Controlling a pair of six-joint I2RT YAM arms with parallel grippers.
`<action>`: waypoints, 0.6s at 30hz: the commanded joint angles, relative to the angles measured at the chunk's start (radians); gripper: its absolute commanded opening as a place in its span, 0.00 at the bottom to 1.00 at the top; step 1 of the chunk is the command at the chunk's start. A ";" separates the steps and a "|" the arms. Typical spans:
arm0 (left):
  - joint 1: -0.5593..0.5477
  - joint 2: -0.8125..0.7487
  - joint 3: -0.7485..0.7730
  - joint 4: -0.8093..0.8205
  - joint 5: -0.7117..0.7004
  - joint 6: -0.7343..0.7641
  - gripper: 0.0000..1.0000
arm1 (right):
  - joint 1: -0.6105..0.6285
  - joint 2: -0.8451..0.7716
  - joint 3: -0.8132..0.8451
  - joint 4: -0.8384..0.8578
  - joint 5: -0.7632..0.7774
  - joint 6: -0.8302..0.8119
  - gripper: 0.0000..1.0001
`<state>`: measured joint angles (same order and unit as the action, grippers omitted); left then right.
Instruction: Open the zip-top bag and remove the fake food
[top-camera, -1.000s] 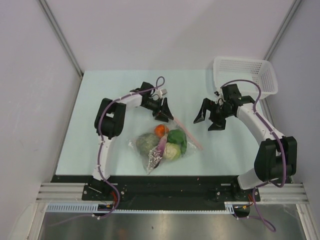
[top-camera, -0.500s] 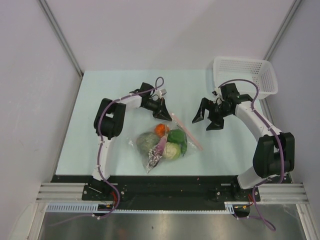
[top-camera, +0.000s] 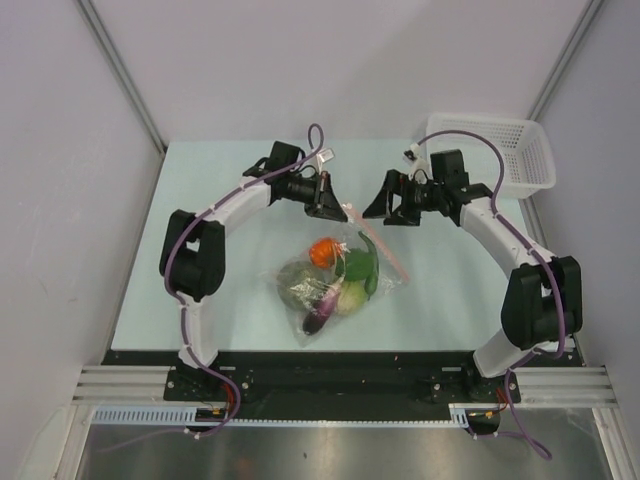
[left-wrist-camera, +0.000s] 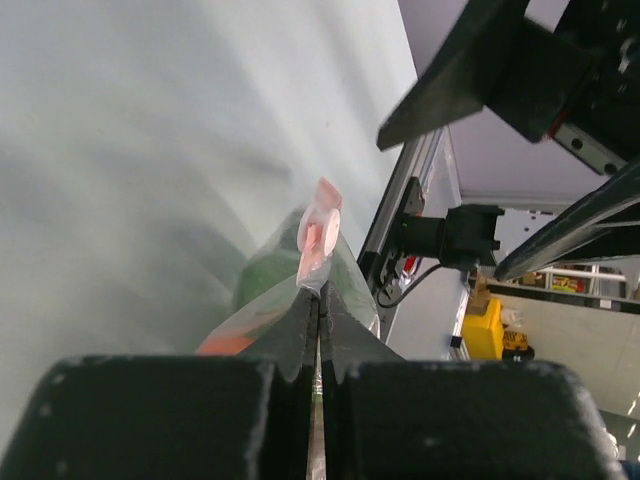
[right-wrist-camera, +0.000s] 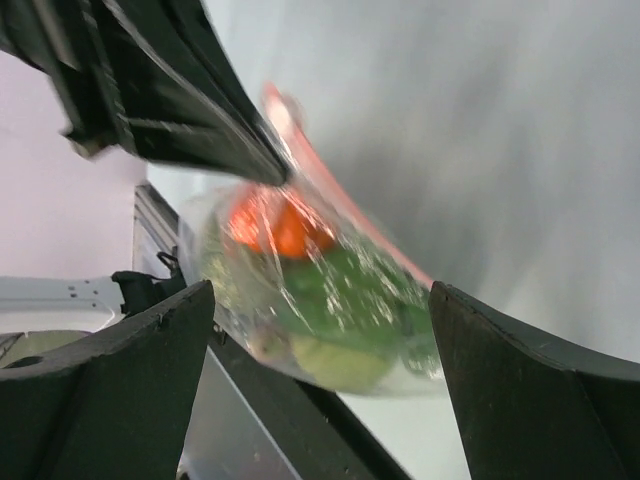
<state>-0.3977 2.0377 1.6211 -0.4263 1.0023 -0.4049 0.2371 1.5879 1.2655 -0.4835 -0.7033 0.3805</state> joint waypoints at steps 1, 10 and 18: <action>-0.021 -0.100 -0.056 -0.006 0.030 0.054 0.00 | 0.027 0.021 0.029 0.320 -0.099 0.037 0.93; -0.021 -0.163 -0.061 -0.049 0.033 0.101 0.00 | 0.054 0.139 0.011 0.589 -0.263 0.092 0.83; -0.021 -0.163 -0.056 -0.094 0.048 0.149 0.00 | 0.051 0.216 -0.034 0.778 -0.401 0.170 0.65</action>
<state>-0.4179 1.9358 1.5536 -0.4904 1.0077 -0.3164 0.2886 1.7687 1.2396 0.1219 -0.9958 0.4953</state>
